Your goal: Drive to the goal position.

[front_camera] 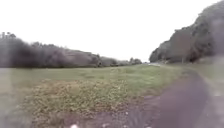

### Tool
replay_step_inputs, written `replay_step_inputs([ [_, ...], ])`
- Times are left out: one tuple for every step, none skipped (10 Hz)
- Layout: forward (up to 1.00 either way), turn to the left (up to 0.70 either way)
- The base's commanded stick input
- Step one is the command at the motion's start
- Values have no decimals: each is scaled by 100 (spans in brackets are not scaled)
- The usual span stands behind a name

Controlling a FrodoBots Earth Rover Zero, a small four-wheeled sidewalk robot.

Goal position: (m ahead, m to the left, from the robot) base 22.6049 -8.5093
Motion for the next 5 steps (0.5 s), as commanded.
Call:
replay_step_inputs([
  [-68, 34],
  [-65, 33],
  [-34, 27],
  [-3, 21],
  [0, 0],
])
